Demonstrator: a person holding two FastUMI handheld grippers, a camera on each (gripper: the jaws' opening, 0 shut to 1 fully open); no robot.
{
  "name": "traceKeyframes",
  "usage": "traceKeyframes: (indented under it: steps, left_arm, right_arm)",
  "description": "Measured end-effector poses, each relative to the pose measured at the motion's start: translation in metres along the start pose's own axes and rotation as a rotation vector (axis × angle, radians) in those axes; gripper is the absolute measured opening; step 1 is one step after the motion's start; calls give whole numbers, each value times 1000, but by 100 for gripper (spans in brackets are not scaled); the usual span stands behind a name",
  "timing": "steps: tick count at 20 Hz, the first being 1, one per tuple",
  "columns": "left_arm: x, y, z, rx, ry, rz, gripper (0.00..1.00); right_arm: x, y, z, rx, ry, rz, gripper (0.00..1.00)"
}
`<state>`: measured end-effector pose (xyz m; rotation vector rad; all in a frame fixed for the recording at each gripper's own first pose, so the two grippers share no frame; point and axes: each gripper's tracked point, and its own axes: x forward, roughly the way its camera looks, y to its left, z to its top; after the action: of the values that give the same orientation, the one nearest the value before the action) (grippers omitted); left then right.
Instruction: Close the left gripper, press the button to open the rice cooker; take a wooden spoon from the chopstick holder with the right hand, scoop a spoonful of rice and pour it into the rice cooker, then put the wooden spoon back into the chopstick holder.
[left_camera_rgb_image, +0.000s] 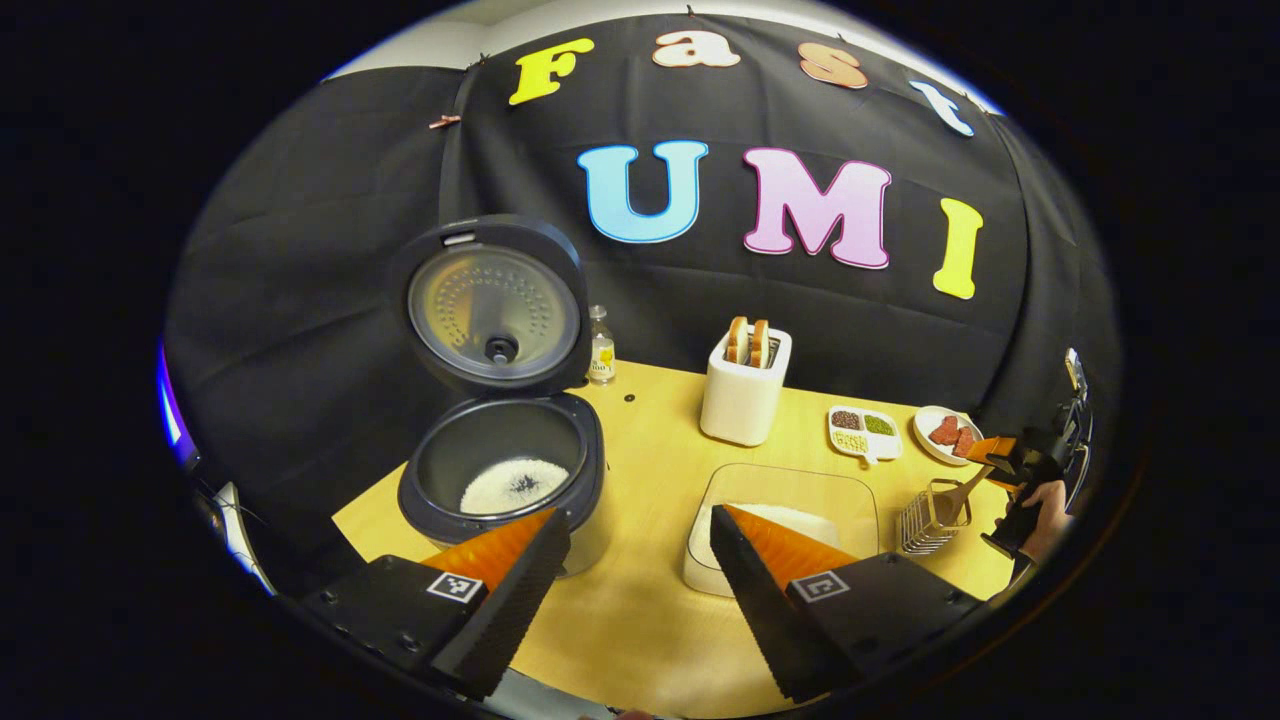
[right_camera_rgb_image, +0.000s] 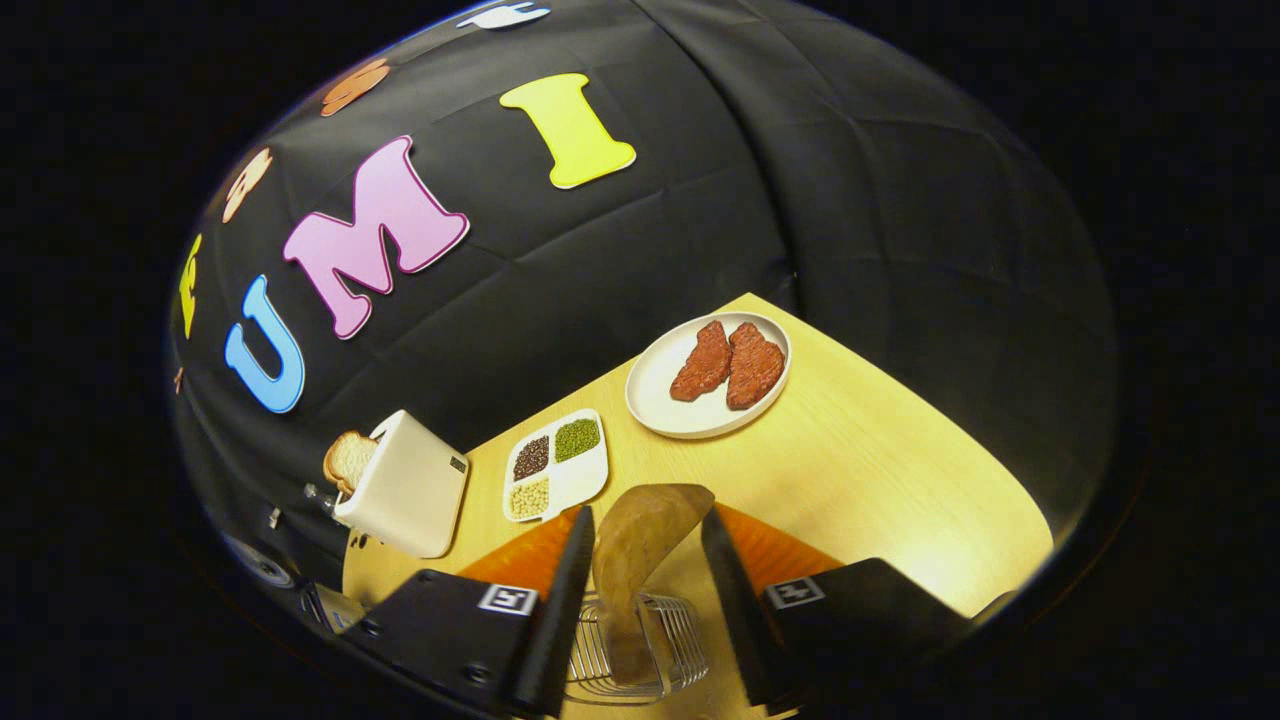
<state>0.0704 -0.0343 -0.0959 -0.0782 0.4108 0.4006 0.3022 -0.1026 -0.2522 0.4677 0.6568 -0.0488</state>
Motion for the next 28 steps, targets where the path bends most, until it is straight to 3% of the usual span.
traceKeyframes:
  steps: [1,3,4,8,14,18,21,28]
  left_arm:
    - [0,-6,0,-2,0,-10,96]
    - [1,-20,-1,5,0,-32,96]
    - [2,-27,-1,10,-2,-44,96]
    - [2,-40,0,21,-20,-87,96]
    - [-13,-19,4,-8,-57,-90,96]
    - [-17,15,4,4,-74,-56,94]
    - [-19,34,5,24,-97,-65,96]
    - [0,81,-2,51,-103,-182,96]
  right_arm:
    - [2,1,-4,16,19,6,65]
    - [2,6,-4,37,32,14,44]
    - [3,8,-6,34,33,25,27]
    - [-11,21,-8,39,61,54,23]
    - [-55,41,28,-10,-68,89,19]
    - [-101,74,46,-120,-181,139,19]
    - [-125,107,28,-191,-173,187,19]
    - [-140,195,-28,-253,-104,250,19]
